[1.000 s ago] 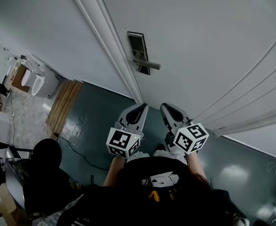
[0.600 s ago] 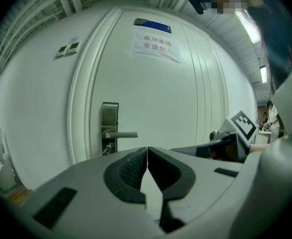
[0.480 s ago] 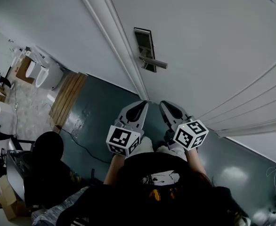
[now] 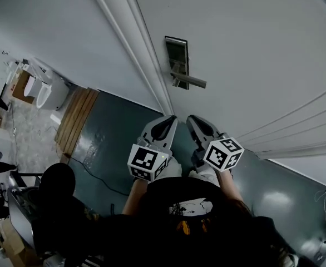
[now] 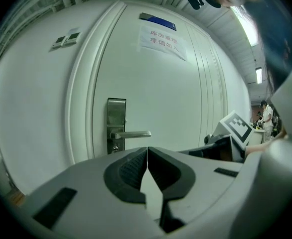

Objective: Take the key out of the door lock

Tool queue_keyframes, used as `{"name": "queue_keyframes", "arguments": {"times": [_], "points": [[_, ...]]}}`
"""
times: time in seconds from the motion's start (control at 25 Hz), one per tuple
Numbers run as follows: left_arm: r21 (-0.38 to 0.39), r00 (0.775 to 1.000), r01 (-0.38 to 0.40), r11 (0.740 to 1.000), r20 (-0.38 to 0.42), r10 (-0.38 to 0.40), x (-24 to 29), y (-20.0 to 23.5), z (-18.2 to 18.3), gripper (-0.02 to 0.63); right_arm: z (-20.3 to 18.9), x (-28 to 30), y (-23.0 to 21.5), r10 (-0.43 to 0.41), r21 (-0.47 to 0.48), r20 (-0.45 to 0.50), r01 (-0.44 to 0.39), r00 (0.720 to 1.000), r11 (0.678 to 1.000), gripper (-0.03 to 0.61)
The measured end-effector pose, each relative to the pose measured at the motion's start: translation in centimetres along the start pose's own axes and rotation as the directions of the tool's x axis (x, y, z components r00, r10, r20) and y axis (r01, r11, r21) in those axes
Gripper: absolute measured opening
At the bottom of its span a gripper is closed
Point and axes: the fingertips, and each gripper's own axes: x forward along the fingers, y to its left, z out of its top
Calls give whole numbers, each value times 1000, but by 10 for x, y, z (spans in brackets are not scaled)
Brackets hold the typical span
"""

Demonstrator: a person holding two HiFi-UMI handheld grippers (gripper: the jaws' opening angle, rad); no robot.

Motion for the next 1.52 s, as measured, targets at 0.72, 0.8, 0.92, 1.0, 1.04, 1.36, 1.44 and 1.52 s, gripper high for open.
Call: {"name": "queue_keyframes", "arguments": {"times": [0.72,0.8,0.92,1.0,1.04,1.36,1.44,1.52], "points": [[-7,993,115,993,17,-114,23,82,-3,9,-2,90,-44,-107,165,57,96,993,982,69],[-5,992,128,992,22,-128,24,87,-1,9,-2,97,-48,-118,164,54,107,992,981,80],[-1,989,146,989,26,-146,27,94,1,9,1,109,-57,-145,182,64,132,987,974,94],[2,987,157,988,28,-157,29,98,2,9,3,116,-65,-164,195,72,147,984,970,126],[3,986,162,987,29,-162,29,100,1,9,4,120,-69,-172,199,77,154,982,968,141],[9,979,202,979,27,-202,28,109,1,9,18,141,-85,-228,281,159,177,961,943,166],[11,977,212,977,25,-212,29,110,0,9,20,145,-89,-238,311,177,175,955,934,164],[13,975,221,975,25,-221,30,112,-1,9,22,148,-95,-255,338,194,179,947,924,135]]}}
